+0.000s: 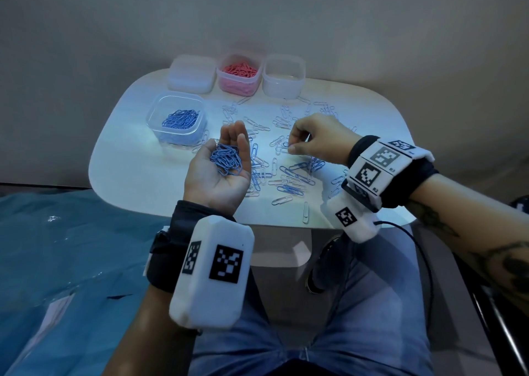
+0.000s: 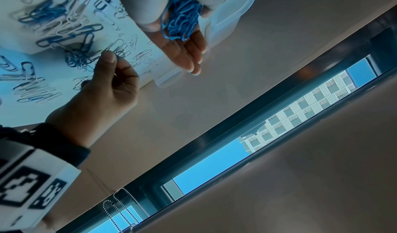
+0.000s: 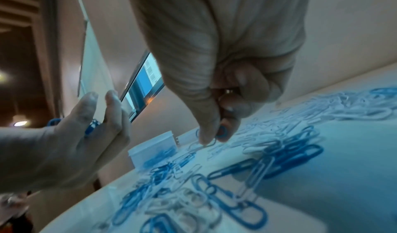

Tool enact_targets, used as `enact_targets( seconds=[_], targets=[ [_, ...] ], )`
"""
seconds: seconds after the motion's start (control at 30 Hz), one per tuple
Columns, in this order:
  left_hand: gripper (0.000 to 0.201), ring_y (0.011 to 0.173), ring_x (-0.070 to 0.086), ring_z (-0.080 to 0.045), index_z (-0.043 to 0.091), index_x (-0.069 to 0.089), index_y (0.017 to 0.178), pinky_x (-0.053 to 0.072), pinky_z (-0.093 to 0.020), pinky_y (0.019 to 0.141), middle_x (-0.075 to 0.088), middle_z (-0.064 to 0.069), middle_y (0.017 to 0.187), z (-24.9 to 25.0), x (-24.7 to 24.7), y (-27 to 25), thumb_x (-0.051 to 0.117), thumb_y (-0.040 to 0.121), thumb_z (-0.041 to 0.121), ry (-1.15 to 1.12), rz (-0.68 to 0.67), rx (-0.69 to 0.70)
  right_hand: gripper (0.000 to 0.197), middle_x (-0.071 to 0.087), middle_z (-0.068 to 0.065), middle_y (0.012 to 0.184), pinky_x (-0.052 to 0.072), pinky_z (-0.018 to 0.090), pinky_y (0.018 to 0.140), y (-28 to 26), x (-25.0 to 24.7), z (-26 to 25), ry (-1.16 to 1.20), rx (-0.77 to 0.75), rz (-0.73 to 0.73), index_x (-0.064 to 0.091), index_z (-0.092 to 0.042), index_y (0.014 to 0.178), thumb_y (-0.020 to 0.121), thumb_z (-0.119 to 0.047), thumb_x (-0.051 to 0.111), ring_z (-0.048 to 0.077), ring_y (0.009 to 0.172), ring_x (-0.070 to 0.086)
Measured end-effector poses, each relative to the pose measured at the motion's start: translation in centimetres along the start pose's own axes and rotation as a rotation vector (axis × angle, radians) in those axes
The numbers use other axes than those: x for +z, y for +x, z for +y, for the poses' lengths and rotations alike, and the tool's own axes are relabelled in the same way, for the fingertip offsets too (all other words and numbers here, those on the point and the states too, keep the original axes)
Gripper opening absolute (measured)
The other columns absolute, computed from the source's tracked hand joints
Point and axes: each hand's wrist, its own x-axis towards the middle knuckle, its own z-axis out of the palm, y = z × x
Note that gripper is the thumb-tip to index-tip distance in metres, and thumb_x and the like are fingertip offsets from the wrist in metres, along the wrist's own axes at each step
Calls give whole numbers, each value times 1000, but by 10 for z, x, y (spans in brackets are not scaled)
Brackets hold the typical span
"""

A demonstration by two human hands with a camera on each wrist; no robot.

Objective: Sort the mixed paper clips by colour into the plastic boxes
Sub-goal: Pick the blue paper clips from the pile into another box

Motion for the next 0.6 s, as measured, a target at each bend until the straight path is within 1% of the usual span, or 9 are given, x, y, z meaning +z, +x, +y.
enact_targets(
  seconds=[0.03,0.1,0.17,0.2,0.3,0.37,0.43,0.5,0.6],
  targets=[
    [55,49,66,-29,-7,64,58,52,-27,39,65,-16,60,0,0,0,36,99,18,0,0,3,7,57,-1,79,35,2,53,1,-1,0,35,8,22,62,-11,84,82,-14,68,7,65,48],
    [54,49,66,-29,-7,64,59,51,-27,39,65,-15,60,1,-1,0,36,98,17,2,1,4,12,54,-5,70,36,1,53,0,-4,2,99,23,81,59,-12,80,79,-14,71,0,60,46],
    [52,50,66,-29,-6,64,60,51,-27,39,65,-15,60,3,-1,-1,36,98,17,6,10,1,13,53,-8,65,37,3,54,-4,-7,5,133,29,110,60,-12,79,77,-14,73,2,59,46],
    [51,50,66,-29,-6,64,61,51,-27,39,65,-15,61,3,-1,-1,37,98,17,4,13,-2,12,52,-8,64,37,6,55,-7,-7,6,122,26,92,62,-12,80,77,-13,73,3,59,46],
    [50,50,66,-30,-5,63,61,51,-28,39,65,-16,62,2,-1,-1,37,98,17,-2,9,-12,15,50,-10,62,34,13,58,-15,1,8,-63,10,1,68,-9,89,76,-14,74,5,59,45],
    [50,50,66,-30,-6,63,62,51,-28,39,65,-16,61,-1,-1,-2,38,98,18,-4,12,-13,17,48,-13,61,34,16,58,-16,7,9,-165,26,-9,69,-11,92,76,-16,73,11,65,46],
    [48,49,66,-29,-5,62,65,52,-28,39,65,-16,61,-3,0,-2,37,98,19,0,17,-8,14,48,-13,63,38,23,64,-15,11,6,-205,46,-3,68,-14,90,77,-17,72,14,76,47],
    [47,49,66,-29,-5,62,67,52,-28,39,65,-16,62,-3,0,-3,37,99,19,4,19,-5,8,53,-6,73,37,25,70,-14,14,2,-252,51,-14,65,-16,87,80,-16,68,17,82,47],
    [47,50,66,-30,-5,62,65,52,-28,39,65,-16,63,-2,1,-3,37,98,18,-4,13,-18,8,53,0,86,42,29,74,-14,13,-4,-287,59,-99,62,-13,93,85,-14,62,21,89,51]
  ],
)
